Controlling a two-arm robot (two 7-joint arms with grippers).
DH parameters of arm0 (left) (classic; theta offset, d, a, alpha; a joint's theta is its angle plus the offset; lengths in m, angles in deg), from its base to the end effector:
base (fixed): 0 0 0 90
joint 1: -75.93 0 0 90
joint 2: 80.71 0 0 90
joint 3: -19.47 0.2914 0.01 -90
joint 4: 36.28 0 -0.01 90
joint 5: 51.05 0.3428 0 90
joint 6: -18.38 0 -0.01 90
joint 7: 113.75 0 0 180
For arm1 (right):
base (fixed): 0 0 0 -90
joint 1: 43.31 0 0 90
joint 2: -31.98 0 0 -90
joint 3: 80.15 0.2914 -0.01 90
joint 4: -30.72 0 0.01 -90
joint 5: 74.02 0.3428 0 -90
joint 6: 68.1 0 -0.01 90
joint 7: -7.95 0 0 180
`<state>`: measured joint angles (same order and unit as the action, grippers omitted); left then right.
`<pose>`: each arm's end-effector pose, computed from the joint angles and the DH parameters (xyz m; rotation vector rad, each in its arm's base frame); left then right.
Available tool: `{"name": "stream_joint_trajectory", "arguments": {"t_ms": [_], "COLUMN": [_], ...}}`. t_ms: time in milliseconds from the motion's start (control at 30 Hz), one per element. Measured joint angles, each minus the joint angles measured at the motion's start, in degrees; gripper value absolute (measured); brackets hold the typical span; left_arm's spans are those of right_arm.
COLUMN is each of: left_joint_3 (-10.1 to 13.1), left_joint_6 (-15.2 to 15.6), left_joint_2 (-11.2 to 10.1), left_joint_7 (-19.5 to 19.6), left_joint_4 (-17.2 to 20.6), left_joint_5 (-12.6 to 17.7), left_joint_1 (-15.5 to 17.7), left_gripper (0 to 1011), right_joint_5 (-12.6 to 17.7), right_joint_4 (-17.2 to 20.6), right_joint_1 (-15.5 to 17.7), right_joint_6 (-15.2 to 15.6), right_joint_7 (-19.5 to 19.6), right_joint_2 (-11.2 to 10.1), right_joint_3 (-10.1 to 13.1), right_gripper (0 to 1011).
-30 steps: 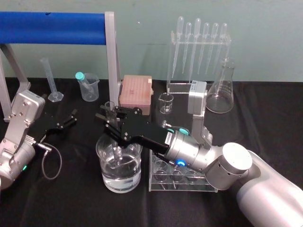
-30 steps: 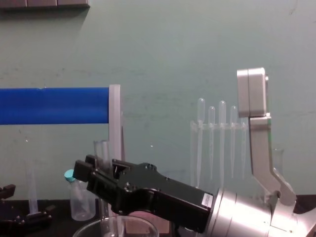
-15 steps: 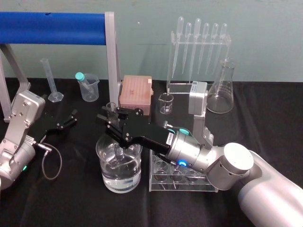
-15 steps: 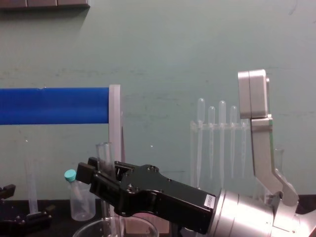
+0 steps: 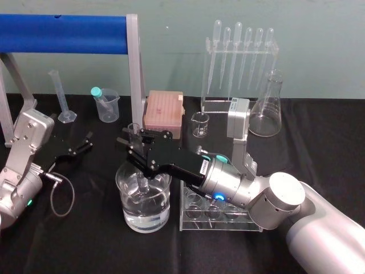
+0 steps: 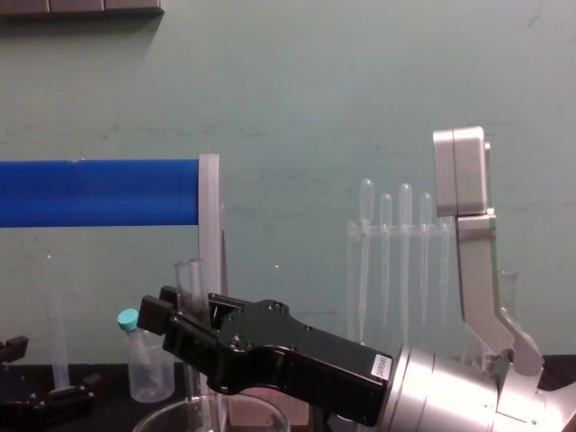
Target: Hold the test tube with one hand and immerse one end into the beaker, then return it to the test tube rack.
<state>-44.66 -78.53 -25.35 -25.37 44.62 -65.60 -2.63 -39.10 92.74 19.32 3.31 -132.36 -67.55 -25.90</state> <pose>0.3905 0.0744 -0.3099 0.3043 -0.2851 1.2479 0.4539 0.1049 -0.3137 0.2589 -0.0313 -0.2888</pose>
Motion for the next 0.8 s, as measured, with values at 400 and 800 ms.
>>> {"name": "stream_joint_trajectory", "arguments": {"t_ms": [400, 800], "left_joint_3": [0.0, 0.0], "left_joint_6": [0.0, 0.0], "left_joint_2": [0.0, 0.0], "left_joint_7": [0.0, 0.0], "left_joint_4": [0.0, 0.0], "left_joint_5": [0.0, 0.0], "left_joint_1": [0.0, -0.01], "left_gripper": [1000, 1000], "right_joint_5": [0.05, 0.05], "right_joint_4": [-0.06, -0.07], "right_joint_1": [0.0, 0.0], "right_joint_6": [-0.06, -0.06], "right_joint_7": [-0.01, -0.01], "right_joint_2": [0.02, 0.01], "right_joint_3": [0.0, 0.0], "right_gripper": [222, 222]}}
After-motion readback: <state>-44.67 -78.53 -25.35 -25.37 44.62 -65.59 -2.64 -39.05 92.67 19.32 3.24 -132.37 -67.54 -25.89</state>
